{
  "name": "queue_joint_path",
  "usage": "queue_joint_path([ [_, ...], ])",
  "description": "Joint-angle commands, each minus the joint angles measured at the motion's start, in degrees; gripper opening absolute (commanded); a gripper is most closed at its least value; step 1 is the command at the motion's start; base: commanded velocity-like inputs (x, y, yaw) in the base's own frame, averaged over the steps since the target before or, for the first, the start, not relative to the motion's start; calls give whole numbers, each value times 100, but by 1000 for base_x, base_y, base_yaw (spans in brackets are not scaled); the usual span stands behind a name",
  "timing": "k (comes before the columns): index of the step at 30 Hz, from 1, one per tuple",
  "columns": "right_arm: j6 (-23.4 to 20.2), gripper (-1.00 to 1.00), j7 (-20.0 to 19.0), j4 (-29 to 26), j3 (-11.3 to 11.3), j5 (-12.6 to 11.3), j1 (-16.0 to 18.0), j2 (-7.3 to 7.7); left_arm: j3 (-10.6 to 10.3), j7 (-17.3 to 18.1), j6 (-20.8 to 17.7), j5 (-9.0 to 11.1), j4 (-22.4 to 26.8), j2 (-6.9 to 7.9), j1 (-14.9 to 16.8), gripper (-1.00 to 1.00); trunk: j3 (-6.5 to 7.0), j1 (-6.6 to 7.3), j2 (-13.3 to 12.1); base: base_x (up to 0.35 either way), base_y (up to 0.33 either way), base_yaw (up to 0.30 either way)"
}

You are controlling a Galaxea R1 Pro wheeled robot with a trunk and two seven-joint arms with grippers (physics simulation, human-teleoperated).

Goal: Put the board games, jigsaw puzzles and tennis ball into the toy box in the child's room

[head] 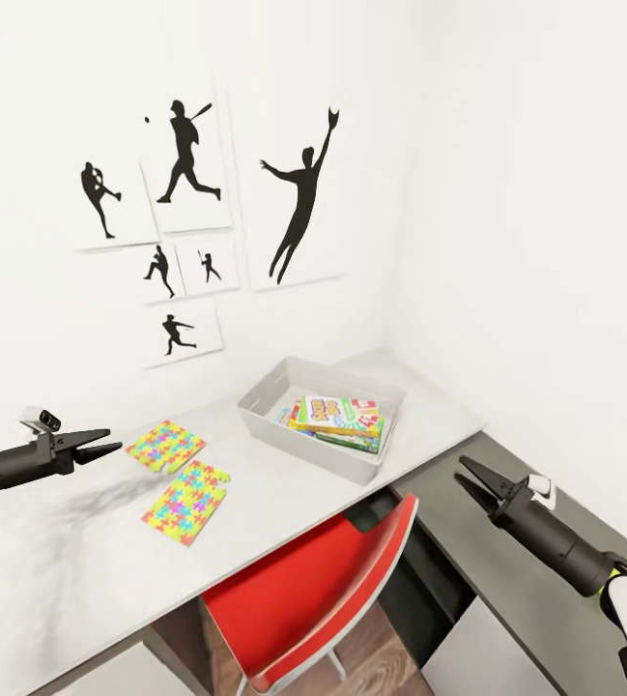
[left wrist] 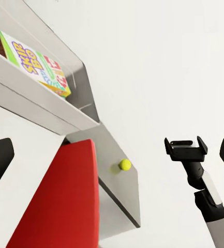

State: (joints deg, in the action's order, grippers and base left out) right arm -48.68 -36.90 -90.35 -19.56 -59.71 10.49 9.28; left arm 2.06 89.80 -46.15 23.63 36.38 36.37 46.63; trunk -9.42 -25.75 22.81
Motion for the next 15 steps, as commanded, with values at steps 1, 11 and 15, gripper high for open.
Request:
queue_joint_path([
  [1, -15, 100, -10, 0, -2, -2, 6, 1, -4, 20, -61, 1, 0, 2, 4, 100, -2, -4, 11, 0, 0, 0],
  [11, 17, 100, -10, 0, 13, 6, -1, -5, -4, 20, -61, 1, 0, 0, 4, 100, 92, -4, 11, -38, 0, 4],
  [15, 22, 100, -8, 4, 13, 6, 1, -5, -4, 20, -61, -5, 0, 1, 4, 100, 129, -4, 11, -235, 0, 49],
])
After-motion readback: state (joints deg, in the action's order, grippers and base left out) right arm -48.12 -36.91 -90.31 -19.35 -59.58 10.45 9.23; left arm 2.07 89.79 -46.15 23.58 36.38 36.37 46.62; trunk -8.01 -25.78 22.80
